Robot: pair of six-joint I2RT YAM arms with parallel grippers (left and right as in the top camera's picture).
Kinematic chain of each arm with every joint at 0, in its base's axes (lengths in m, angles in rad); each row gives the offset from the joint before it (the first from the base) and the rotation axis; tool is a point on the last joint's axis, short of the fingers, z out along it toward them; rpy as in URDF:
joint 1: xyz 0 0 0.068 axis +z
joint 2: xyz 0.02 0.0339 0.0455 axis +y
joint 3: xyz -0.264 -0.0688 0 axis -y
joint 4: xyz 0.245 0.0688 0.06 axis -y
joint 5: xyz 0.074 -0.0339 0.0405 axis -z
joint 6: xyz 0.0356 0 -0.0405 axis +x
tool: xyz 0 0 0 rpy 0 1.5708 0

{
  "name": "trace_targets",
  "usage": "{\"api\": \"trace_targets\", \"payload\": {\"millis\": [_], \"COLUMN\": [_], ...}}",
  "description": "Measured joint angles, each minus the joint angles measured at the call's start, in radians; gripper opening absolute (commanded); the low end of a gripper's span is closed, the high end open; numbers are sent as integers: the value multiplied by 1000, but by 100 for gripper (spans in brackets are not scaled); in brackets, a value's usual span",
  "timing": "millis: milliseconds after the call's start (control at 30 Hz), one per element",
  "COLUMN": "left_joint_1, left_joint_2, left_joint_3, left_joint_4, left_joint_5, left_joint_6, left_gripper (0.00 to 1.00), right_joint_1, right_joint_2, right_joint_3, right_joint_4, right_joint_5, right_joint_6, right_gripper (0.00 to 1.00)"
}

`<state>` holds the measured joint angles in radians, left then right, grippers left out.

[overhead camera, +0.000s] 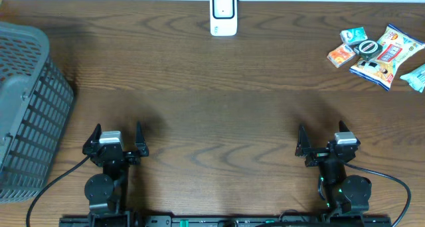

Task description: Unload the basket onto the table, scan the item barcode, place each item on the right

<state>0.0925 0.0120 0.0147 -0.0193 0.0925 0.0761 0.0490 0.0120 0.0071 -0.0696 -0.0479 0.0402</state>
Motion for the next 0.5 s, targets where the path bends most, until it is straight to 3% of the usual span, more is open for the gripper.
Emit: {"api": "trace_targets", "payload": {"millis": [267, 500], "left_joint_1": [0, 0], "left_joint_2": [0, 0], "left_joint_3": [0, 0], "left_joint_4": [0, 0], "left_joint_5": [0, 0], "left_joint_6": [-29, -126], "left_gripper": [98, 98], "right_joint_1": [0, 0], "right_joint_2": [0, 0], "right_joint_3": [0, 0], "right_joint_4": [0, 0], "right_joint_5": [0, 0], "right_joint_6": [0, 0], "right_gripper": [99, 99]}}
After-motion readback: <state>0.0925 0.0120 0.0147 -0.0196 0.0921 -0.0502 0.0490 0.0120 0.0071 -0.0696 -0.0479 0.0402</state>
